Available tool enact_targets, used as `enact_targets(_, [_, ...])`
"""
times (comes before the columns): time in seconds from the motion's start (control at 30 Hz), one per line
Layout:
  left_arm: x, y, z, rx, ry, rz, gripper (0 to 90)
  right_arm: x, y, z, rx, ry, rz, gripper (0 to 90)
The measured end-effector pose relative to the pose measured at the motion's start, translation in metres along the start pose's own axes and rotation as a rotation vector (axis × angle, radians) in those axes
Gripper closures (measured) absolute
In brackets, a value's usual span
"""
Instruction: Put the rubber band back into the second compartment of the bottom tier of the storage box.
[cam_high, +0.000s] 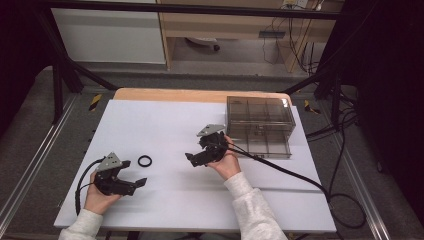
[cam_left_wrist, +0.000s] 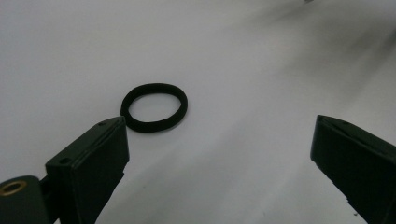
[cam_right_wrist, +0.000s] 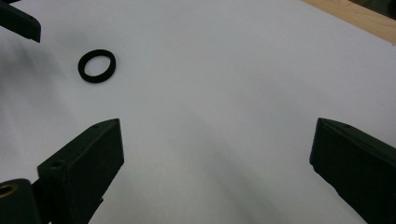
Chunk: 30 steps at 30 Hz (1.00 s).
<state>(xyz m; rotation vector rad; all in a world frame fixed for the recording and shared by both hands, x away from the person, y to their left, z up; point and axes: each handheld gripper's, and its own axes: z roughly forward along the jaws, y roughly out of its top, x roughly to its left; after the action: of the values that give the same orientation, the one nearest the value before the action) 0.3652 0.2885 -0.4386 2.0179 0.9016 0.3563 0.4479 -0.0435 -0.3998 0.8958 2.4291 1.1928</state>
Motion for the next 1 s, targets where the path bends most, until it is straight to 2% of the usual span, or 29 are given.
enact_targets(0.43, [0.0,0.0,0.0,0.005,0.0,0.001,4.4,0.008,0.008,0.017,0.002,0.022,-0.005,4.9])
enact_targets(0.63, [0.0,0.0,0.0,0.006,0.002,0.001,4.4,0.015,0.014,0.026,-0.002,0.037,-0.008,5.1])
enact_targets(0.77, [0.0,0.0,0.001,0.009,0.002,0.002,4.4,0.021,0.019,0.032,0.003,0.044,-0.031,5.2])
enact_targets(1.0, [0.0,0.0,0.0,0.01,0.005,0.003,4.3,0.032,0.025,0.043,0.0,0.061,-0.033,5.4])
